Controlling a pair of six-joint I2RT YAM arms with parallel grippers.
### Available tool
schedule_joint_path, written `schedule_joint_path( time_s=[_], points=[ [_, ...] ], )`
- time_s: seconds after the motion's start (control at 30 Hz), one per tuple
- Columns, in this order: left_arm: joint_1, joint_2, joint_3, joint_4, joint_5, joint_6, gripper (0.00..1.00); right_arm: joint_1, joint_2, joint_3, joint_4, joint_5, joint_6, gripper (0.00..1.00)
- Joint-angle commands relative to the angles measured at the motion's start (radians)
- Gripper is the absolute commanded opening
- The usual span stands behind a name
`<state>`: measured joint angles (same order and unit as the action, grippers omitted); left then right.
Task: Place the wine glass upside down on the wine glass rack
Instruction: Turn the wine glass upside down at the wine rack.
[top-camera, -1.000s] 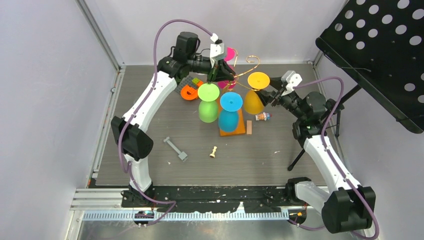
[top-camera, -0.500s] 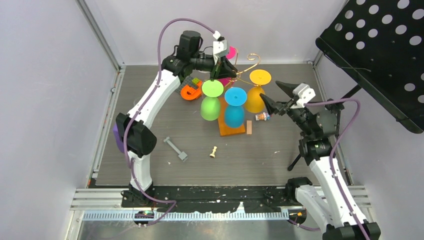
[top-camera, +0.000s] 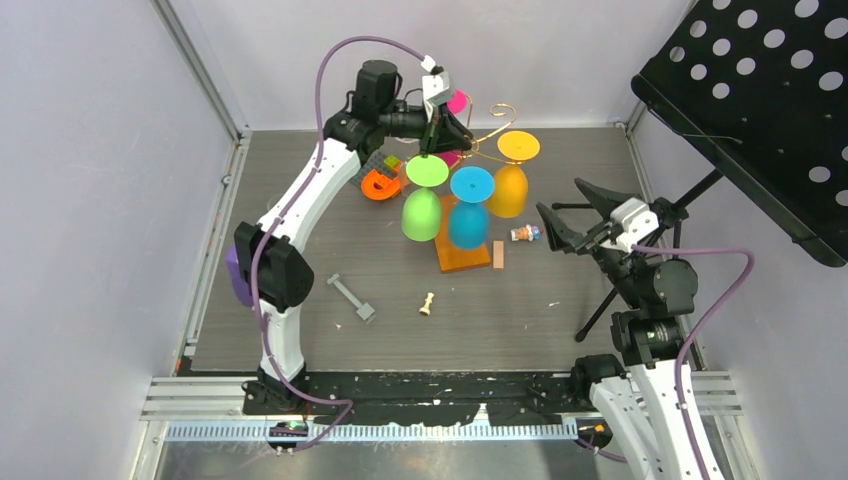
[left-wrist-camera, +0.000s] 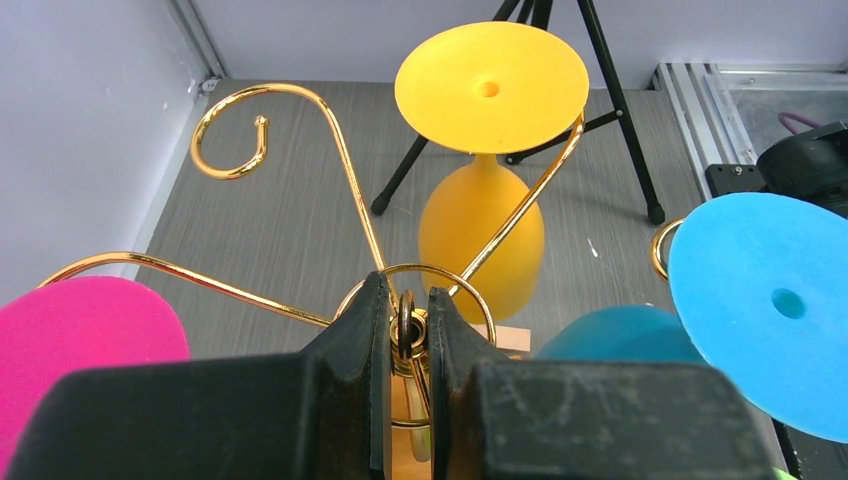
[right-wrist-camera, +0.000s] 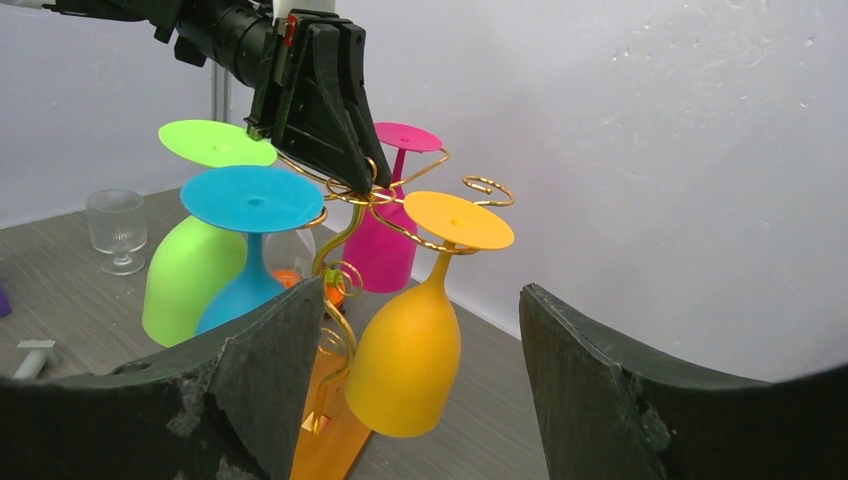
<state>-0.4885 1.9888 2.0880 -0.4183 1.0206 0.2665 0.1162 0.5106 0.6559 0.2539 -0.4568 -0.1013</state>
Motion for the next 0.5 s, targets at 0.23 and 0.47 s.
schedule_joint_path(
  time_s=[0.23,0.47],
  points=[
    [0.016,0.008,-0.042,-0.052,0.002,-0.07,0.33,0.006,-0.055,-0.006,-0.069,0.012,-0.013,0.79],
    [0.016,-0.023,-0.042,-0.027,0.008,-0.093,0.38,0.004,-0.054,-0.014,-0.063,0.001,-0.01,0.79]
  ],
)
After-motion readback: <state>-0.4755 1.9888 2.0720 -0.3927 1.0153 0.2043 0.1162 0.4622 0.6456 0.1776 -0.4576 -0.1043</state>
